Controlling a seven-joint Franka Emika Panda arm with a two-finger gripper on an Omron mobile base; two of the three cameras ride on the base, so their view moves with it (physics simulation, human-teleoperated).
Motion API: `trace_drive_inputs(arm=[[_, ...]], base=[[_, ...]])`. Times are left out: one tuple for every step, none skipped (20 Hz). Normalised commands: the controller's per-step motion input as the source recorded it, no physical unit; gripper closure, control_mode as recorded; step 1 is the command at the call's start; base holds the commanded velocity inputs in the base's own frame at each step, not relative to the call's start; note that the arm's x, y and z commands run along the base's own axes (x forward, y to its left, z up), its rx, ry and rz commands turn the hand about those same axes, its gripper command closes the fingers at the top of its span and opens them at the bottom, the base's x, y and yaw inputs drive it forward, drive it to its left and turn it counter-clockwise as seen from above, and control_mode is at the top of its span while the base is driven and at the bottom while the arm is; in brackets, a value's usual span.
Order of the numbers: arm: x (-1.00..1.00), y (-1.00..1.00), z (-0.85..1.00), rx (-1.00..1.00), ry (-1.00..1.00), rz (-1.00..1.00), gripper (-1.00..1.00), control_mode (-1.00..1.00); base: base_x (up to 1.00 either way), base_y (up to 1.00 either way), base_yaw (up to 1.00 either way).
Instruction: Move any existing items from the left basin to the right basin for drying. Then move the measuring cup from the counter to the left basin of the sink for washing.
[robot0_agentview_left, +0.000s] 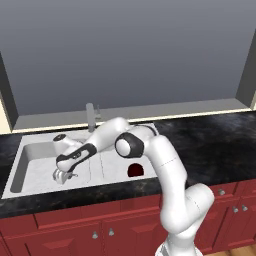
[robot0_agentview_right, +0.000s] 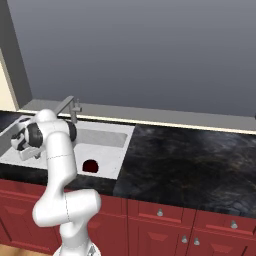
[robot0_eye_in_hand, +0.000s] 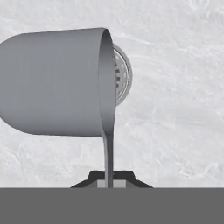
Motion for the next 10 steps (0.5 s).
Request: trace_drive_inputs(arm=[[0.09, 0.04, -0.15, 0.0, 0.0, 0.0, 1.0, -1.0], [0.06, 0.02, -0.14, 0.0, 0.0, 0.0, 1.0, -1.0], [0.04, 0.04, -0.13, 0.0, 0.0, 0.0, 1.0, -1.0], [0.04, 0.04, -0.09, 0.0, 0.0, 0.0, -1.0, -1.0], [0.0, 0.01, -0.07, 0.0, 0.0, 0.0, -1.0, -1.0], [0.0, 0.0, -0.06, 0.0, 0.0, 0.0, -1.0, -1.0], [0.0, 0.0, -0.01, 0.0, 0.0, 0.0, -1.0, -1.0], [0.01, 0.0, 0.0, 0.0, 0.0, 0.0, -1.0, -1.0], [0.01, 0.0, 0.0, 0.0, 0.0, 0.0, -1.0, -1.0], [0.0, 0.0, 0.0, 0.0, 0.0, 0.0, -1.0, -1.0]], base=[[0.0, 0.0, 0.0], [0.0, 0.0, 0.0], [0.0, 0.0, 0.0], [0.0, 0.0, 0.0], [0.0, 0.0, 0.0], [0.0, 0.0, 0.0], [0.0, 0.0, 0.0], [0.0, 0.0, 0.0], [0.0, 0.0, 0.0], [0.0, 0.0, 0.0]])
